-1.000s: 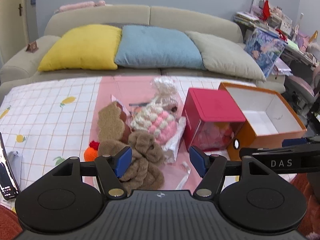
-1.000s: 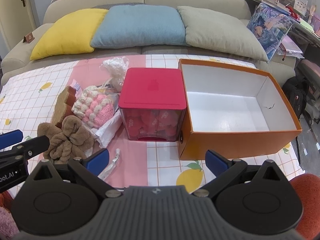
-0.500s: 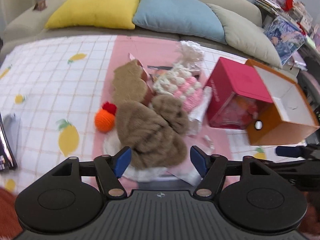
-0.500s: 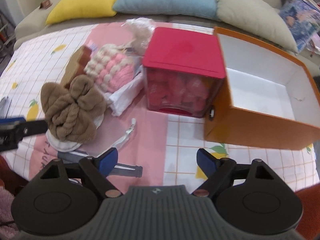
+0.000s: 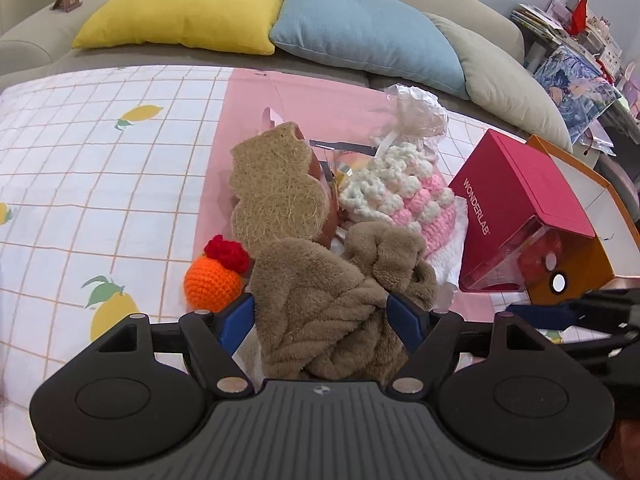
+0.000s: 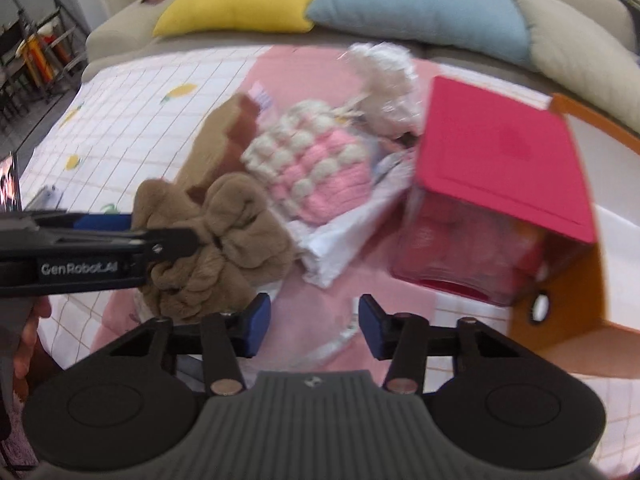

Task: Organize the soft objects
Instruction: 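Reach the left gripper to the brown plush toy and grasp it, then lift the plush toy with the left gripper while the right gripper grasps the cream cloth bag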

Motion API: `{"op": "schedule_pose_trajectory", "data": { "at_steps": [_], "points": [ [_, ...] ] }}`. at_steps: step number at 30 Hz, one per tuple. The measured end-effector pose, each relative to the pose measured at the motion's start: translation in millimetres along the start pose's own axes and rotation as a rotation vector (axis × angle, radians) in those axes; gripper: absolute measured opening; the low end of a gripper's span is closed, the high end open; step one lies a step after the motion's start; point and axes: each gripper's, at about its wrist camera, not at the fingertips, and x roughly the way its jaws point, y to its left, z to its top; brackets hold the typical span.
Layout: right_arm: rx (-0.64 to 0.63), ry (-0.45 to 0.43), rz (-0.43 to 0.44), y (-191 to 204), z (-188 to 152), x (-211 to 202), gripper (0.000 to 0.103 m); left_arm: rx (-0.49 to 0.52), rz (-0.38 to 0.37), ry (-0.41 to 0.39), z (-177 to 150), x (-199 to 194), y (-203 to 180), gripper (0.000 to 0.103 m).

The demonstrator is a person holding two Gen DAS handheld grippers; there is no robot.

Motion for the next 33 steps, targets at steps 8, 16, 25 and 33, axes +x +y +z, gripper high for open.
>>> {"op": "schedule_pose_trajectory", "data": {
  "at_steps": [8, 16, 25, 33],
  "points": [
    [-0.056, 0.032, 0.034, 18.7, 3.6, 26.3, 0.042, -0.097, -0.083, 0.037, -1.5, 18.2, 12.8, 0.088],
    [-0.052, 0.044, 0.049, 18.7, 2.5, 34.2, 0.04, 0.032, -0.065, 0.011, -7.6, -0.6, -21.6, 0.07],
    [-0.027, 0.014, 0.063, 7.4, -4.3, 16.0, 0.044, 0.032, -0.026, -0.035, -7.4, -21.2, -27.3, 0.038],
    [-0.003, -0.025, 0.064, -10.1, -23.3, -10.9, 0.057, -0.013, 0.137, -0.179, -5.2, -71.3, -27.2, 0.038]
  ]
}}
